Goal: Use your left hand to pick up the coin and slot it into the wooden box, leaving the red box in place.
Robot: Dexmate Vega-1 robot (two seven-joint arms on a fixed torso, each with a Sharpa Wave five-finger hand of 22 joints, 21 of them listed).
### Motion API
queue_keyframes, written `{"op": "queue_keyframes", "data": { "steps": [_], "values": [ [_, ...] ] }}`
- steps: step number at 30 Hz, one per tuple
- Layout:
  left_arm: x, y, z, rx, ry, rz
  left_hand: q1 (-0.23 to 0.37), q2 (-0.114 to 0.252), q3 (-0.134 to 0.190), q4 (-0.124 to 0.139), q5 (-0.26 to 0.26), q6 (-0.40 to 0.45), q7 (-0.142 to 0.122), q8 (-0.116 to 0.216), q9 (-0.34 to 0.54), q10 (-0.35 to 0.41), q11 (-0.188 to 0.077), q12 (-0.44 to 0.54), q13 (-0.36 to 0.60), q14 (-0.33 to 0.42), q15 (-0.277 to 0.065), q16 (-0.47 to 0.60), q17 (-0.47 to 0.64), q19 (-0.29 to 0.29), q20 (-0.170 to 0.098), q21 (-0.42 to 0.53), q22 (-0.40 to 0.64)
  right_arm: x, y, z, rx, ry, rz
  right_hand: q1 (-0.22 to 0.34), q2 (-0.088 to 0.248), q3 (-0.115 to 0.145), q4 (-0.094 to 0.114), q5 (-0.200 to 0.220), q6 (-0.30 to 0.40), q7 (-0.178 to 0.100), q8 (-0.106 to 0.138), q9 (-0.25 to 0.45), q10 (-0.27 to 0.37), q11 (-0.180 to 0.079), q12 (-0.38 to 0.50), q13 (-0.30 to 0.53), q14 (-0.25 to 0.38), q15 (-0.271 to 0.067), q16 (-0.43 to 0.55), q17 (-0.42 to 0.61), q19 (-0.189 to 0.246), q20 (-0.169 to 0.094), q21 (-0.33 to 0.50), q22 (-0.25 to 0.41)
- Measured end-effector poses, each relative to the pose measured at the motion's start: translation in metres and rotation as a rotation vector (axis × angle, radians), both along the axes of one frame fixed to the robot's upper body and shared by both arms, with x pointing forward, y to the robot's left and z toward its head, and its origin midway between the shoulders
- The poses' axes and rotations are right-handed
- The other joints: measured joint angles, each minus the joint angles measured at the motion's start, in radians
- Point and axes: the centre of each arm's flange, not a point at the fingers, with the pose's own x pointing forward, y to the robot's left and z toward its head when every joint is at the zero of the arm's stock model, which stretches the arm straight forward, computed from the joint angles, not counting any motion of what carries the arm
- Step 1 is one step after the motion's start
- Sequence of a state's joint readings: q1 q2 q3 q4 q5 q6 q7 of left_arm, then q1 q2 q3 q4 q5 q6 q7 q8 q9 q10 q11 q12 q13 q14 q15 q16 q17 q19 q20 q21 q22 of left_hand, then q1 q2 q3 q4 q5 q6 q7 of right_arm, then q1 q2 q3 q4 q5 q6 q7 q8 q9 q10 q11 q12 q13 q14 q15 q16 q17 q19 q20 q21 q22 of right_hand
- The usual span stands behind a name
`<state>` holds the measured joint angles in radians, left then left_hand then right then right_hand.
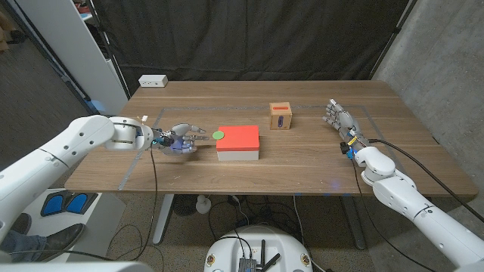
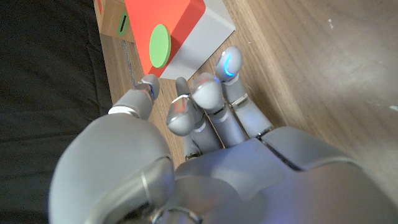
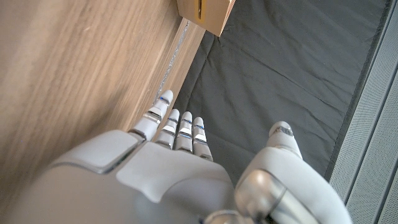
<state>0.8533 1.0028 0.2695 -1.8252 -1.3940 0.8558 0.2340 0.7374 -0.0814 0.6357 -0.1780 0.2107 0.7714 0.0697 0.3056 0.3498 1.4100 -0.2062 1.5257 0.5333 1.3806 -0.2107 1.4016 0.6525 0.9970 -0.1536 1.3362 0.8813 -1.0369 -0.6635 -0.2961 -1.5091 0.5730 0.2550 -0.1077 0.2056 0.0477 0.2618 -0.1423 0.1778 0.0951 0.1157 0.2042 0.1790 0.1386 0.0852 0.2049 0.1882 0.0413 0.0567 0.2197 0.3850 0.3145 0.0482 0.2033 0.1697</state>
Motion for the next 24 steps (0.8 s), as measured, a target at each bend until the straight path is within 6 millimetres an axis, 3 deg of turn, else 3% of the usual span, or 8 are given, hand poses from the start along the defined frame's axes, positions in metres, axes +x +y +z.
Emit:
{"op": "queue_keyframes", "data": {
  "steps": [24],
  "values": [
    [0.009,-0.018,-0.009,-0.04,-0.016,-0.045,0.011,0.011,-0.012,0.012,-0.008,-0.003,-0.004,0.016,0.001,0.001,0.001,-0.017,0.0,0.0,0.0,-0.001,0.012,-0.007,0.003,0.015,-0.024,-0.001,-0.003,-0.008,-0.004,0.022,-0.001,0.005,0.005,0.0,0.0,0.0,0.01,0.001,0.0,0.005,0.004,0.004,0.0,0.0,0.0,0.0,0.007,-0.005,0.004,0.003,0.0,0.0]
  ]
}}
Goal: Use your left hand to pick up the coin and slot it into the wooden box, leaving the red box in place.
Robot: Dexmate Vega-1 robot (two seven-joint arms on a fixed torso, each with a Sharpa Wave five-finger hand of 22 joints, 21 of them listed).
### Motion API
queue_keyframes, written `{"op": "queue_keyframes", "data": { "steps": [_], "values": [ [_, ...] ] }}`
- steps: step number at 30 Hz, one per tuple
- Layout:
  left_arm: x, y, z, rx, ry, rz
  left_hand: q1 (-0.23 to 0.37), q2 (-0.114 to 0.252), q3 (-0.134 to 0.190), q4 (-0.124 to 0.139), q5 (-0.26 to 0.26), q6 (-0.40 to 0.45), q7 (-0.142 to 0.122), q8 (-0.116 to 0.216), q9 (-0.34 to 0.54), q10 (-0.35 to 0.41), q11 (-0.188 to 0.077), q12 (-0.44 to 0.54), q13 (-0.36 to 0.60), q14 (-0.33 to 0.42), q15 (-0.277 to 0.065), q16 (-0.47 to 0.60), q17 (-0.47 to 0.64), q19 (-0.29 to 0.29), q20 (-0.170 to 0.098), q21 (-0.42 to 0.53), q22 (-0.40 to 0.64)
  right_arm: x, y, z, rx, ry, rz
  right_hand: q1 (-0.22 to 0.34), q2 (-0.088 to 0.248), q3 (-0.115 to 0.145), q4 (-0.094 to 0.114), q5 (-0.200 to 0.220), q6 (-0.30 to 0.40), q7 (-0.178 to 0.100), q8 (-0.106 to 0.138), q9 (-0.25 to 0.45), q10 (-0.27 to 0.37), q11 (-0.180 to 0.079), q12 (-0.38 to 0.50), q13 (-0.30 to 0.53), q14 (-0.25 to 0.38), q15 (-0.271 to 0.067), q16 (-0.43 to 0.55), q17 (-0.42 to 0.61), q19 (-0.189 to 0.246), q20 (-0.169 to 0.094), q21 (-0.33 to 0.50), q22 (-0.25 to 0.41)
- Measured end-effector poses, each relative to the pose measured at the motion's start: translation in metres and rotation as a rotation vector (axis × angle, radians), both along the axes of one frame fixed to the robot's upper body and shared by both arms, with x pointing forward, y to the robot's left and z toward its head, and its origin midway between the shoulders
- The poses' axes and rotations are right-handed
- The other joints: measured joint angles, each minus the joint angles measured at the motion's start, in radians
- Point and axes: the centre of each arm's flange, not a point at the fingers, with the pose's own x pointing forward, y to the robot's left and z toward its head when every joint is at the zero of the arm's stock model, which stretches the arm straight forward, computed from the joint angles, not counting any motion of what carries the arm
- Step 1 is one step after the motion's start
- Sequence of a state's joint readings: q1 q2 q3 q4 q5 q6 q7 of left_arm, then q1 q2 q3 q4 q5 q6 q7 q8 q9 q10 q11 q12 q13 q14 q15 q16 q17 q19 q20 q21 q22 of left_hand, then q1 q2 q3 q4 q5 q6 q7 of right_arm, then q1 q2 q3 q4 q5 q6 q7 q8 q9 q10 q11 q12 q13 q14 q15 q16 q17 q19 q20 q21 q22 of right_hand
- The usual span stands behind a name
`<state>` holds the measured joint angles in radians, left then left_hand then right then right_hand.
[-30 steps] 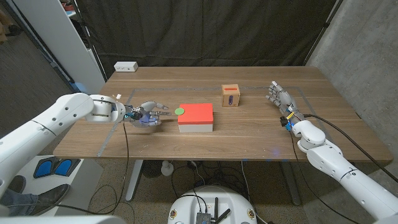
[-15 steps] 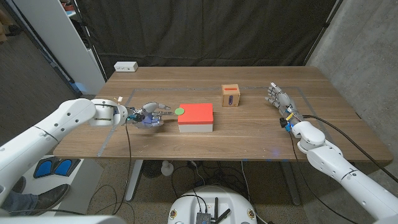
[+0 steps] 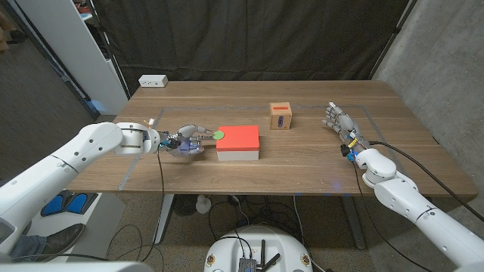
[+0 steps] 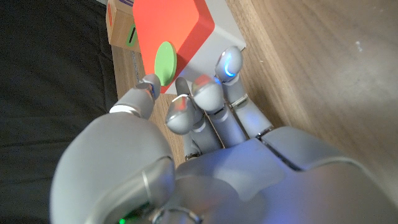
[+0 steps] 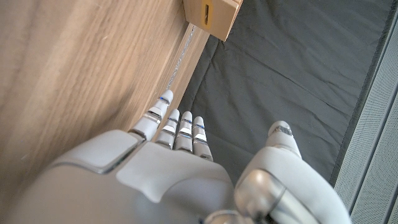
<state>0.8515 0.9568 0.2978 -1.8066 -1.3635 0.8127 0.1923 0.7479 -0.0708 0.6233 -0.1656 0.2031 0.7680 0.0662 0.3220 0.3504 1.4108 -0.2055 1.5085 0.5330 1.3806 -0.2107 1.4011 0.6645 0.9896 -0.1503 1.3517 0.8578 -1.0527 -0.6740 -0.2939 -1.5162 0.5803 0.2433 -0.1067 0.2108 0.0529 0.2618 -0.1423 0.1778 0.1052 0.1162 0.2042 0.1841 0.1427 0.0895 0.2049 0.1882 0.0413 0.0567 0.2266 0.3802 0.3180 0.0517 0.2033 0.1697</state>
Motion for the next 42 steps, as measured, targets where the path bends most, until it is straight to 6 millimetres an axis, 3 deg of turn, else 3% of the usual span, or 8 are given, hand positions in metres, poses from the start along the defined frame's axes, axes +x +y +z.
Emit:
{"op": "queue_keyframes", "data": {
  "steps": [42],
  "values": [
    [-0.002,-0.016,0.006,0.051,0.017,0.006,0.004,0.043,0.017,0.003,0.0,0.045,-0.005,0.023,0.014,-0.007,0.0,-0.023,-0.004,0.0,0.0,-0.012,0.005,-0.026,0.009,0.017,-0.035,0.0,-0.01,-0.011,0.049,-0.003,-0.008,0.0,0.0,0.0,0.0,0.0,0.003,-0.003,0.0,0.0,0.012,-0.002,0.0,0.0,0.006,0.006,0.0,0.0,0.005,0.005,0.0,0.005]
  ]
}}
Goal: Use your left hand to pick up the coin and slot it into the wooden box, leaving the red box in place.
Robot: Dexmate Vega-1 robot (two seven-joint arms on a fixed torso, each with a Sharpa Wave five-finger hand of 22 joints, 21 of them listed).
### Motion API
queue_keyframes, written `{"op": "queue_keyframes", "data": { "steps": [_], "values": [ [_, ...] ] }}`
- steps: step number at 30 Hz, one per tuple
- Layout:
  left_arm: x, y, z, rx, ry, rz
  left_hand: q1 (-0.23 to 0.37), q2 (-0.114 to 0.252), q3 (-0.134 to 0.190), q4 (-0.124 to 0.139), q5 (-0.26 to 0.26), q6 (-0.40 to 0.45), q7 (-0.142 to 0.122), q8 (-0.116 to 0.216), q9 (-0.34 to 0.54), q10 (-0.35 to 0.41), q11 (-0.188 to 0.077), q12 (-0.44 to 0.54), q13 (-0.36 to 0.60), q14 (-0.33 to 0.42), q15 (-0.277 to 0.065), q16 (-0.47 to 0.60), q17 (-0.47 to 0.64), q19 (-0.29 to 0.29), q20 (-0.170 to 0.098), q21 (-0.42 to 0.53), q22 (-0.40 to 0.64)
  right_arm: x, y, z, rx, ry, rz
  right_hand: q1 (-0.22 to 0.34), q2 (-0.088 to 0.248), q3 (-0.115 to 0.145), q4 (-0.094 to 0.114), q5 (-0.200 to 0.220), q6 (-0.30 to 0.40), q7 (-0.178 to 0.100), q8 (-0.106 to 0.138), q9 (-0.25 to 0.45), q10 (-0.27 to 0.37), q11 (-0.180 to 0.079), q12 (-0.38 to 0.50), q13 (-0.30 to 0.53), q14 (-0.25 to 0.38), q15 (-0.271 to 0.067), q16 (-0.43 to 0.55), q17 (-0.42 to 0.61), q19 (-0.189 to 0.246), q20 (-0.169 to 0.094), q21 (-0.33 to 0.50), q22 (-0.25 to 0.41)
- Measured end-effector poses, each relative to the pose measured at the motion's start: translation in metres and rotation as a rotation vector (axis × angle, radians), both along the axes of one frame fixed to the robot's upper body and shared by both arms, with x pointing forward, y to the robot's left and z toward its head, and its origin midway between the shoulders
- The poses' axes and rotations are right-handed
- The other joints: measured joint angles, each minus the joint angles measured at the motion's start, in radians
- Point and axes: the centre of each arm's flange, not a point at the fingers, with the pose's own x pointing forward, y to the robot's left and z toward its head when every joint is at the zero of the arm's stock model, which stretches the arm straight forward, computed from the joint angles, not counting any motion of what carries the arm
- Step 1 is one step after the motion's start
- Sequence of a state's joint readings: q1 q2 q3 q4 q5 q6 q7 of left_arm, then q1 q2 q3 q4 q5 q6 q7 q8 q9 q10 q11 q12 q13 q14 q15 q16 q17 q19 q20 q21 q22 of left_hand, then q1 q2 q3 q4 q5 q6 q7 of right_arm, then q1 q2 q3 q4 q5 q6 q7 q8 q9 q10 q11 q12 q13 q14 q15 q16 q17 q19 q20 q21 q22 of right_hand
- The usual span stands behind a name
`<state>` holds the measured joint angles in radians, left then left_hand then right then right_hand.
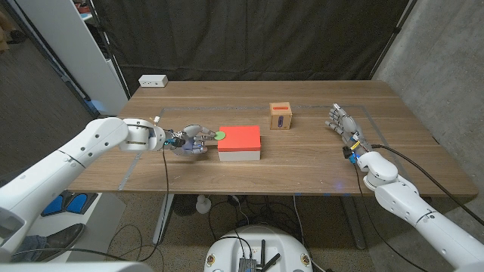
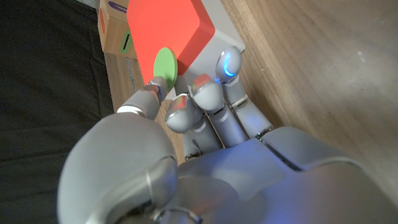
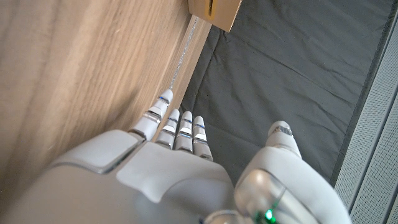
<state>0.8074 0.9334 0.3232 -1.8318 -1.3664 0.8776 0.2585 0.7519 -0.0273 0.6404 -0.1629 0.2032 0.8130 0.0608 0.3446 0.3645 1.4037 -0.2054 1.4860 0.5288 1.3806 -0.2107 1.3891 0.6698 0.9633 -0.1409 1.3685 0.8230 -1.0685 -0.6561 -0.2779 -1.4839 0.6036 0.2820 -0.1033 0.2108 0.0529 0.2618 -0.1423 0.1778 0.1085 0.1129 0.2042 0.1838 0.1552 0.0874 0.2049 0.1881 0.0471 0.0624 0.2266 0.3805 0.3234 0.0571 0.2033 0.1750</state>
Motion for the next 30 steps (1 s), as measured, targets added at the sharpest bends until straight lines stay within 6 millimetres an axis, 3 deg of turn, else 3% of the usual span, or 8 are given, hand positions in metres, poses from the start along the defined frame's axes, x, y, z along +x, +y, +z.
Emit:
{"op": "queue_keyframes", "data": {
  "steps": [20,25,30],
  "values": [
    [-0.004,-0.009,-0.004,-0.005,0.004,0.004,0.0,0.018,0.011,-0.011,0.0,0.051,-0.023,0.008,0.0,0.0,0.0,-0.007,-0.023,-0.004,-0.004,-0.013,-0.006,-0.008,0.003,0.015,-0.017,-0.001,-0.006,-0.009,0.016,0.012,0.003,0.0,0.0,0.0,0.0,0.0,0.005,-0.005,0.0,0.0,0.004,0.004,0.0,0.0,0.0,0.0,0.0,0.0,0.0,0.0,-0.004,0.0],
    [-0.004,-0.01,-0.003,-0.016,-0.002,0.017,0.013,0.032,0.025,-0.013,0.004,0.074,-0.032,0.015,0.005,0.0,0.005,-0.007,-0.033,-0.004,-0.004,-0.017,-0.012,-0.008,0.003,0.016,-0.017,-0.001,-0.006,-0.011,0.021,0.015,0.003,0.0,0.0,0.0,0.0,0.0,0.005,-0.005,0.0,0.0,0.004,0.004,0.0,0.0,0.002,0.002,0.0,0.0,0.0,0.0,-0.004,0.0],
    [-0.007,-0.012,-0.005,-0.033,-0.007,0.025,0.049,0.068,0.056,-0.023,0.009,0.117,-0.052,0.035,0.022,0.001,0.008,-0.006,-0.042,-0.004,-0.004,-0.017,-0.021,-0.02,0.005,0.032,-0.01,0.0,-0.006,-0.012,0.023,0.017,0.005,0.0,0.0,0.0,0.0,0.0,0.005,-0.005,-0.005,0.0,0.004,0.004,0.0,0.0,0.002,0.002,0.0,0.0,0.0,0.0,-0.004,0.0]
  ]
}}
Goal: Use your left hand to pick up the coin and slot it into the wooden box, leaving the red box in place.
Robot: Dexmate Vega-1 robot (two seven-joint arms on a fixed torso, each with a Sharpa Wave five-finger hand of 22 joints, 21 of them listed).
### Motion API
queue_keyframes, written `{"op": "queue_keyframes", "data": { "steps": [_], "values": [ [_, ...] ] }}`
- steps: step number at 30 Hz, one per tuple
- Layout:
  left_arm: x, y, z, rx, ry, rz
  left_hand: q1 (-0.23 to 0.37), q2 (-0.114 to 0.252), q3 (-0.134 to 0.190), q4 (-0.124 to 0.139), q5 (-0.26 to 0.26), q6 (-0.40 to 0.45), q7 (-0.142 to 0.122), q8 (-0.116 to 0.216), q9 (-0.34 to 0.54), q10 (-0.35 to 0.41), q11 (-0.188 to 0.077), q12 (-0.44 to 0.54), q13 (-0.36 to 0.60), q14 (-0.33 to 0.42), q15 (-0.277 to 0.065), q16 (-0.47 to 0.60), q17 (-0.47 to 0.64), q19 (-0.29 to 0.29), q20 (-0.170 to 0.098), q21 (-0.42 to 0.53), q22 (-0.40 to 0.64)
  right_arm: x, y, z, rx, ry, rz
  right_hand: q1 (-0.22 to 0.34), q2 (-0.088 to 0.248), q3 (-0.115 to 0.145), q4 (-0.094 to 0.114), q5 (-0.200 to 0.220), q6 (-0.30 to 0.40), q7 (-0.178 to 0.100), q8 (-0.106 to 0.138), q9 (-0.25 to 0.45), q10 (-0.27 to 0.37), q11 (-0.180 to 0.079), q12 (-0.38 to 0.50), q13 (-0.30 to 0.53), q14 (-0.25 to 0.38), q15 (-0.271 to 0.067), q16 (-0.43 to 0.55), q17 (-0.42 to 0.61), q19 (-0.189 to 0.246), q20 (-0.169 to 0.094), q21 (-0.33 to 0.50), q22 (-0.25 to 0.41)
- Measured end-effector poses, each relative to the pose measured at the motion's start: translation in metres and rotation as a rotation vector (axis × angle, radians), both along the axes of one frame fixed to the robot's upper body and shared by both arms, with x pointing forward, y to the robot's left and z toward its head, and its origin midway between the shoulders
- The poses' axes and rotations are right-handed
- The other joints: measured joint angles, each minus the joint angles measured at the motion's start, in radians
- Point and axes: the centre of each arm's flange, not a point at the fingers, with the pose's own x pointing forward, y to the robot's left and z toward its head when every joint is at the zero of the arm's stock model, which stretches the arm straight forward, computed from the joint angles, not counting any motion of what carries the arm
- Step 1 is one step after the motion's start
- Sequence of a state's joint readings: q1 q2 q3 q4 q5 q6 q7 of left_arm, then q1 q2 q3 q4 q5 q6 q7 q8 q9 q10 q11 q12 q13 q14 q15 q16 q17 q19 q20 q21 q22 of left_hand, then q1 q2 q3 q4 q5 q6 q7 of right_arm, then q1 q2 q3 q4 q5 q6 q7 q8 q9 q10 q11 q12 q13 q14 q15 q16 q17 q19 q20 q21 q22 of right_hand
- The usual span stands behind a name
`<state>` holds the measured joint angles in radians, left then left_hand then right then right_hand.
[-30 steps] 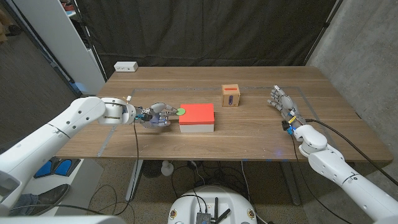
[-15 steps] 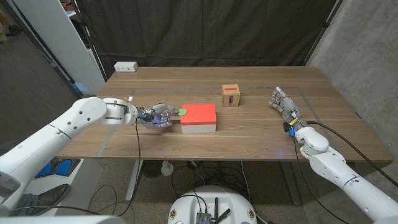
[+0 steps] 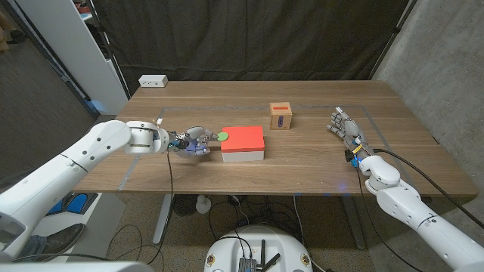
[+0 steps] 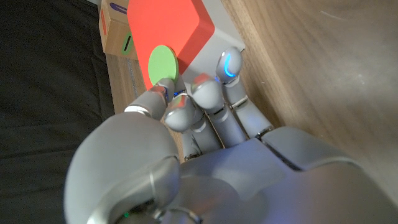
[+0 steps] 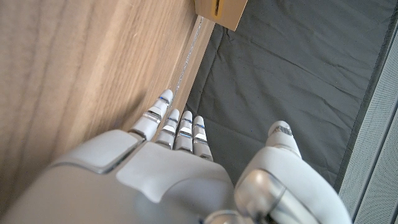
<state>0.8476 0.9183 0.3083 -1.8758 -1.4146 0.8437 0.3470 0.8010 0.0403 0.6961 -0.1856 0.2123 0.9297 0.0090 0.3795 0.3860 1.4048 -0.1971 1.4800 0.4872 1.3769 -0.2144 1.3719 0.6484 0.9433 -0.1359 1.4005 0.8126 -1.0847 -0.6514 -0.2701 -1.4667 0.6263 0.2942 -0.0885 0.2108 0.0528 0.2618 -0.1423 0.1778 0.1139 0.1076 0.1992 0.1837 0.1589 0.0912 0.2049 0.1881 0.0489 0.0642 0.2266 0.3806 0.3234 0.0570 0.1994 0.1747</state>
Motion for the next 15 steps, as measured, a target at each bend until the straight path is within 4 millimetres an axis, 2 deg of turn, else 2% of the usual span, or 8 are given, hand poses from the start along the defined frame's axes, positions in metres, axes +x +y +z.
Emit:
{"op": "queue_keyframes", "data": {
  "steps": [4,7,13,15],
  "values": [
    [-0.0001,-0.0006,-0.0023,-0.017,-0.005,0.012,0.021,0.005,0.012,-0.001,0.002,0.019,-0.009,0.009,0.02,-0.004,0.006,0.007,0.002,0.0,0.0,0.0,-0.006,0.0,0.0,0.009,0.005,0.0,0.0006,-0.001,0.0,0.002,0.001,0.0,0.0,0.0,0.0,0.0,0.0,0.0,0.0,0.0,0.0,0.0,0.0,0.0,0.0,0.0,0.0,0.0,0.0,0.0,0.0,0.0],
    [0.0002,-0.0007,-0.0033,-0.028,-0.009,0.019,0.032,0.007,0.019,0.001,0.002,0.021,-0.011,0.018,0.03,-0.004,0.006,0.015,0.002,0.0,0.0,0.001,-0.006,-0.005,0.005,0.013,0.005,-0.0001,0.0015,-0.001,-0.001,0.004,0.002,0.0,0.0,0.0,0.0,0.0,0.0,0.0,0.0,0.0,0.0,0.0,0.0,0.0,0.0,0.0,0.0,0.0,0.0,0.0,0.0,0.0],
    [0.0016,-0.0002,0.0012,-0.044,-0.03,0.028,0.037,0.013,0.025,0.003,0.007,0.021,-0.01,0.021,0.036,-0.004,0.007,0.022,0.009,0.0,0.0,0.005,-0.003,-0.011,0.0,0.018,-0.001,-0.0011,0.0033,0.0008,-0.004,-0.001,0.007,0.0,0.0,0.0,0.0,0.0,0.0,0.0,0.0,0.0,0.0,0.0,0.0,0.0,0.0,0.0,0.0,0.0,0.0,0.0,0.0,0.0],
    [0.0013,-0.0009,-0.0055,-0.052,-0.021,0.028,0.037,0.013,0.024,0.003,0.007,0.021,-0.01,0.021,0.036,-0.003,0.007,0.022,0.011,0.0,0.0,0.005,-0.004,-0.013,0.002,0.027,-0.001,-0.0007,0.0035,0.0004,-0.008,0.005,0.0,0.0,0.0,0.0,0.0,0.0,0.0,0.0,0.0,0.0,0.0,0.0,0.0,0.0,0.0,0.0,0.0,0.0,0.0,0.0,0.0,0.0]
  ]
}}
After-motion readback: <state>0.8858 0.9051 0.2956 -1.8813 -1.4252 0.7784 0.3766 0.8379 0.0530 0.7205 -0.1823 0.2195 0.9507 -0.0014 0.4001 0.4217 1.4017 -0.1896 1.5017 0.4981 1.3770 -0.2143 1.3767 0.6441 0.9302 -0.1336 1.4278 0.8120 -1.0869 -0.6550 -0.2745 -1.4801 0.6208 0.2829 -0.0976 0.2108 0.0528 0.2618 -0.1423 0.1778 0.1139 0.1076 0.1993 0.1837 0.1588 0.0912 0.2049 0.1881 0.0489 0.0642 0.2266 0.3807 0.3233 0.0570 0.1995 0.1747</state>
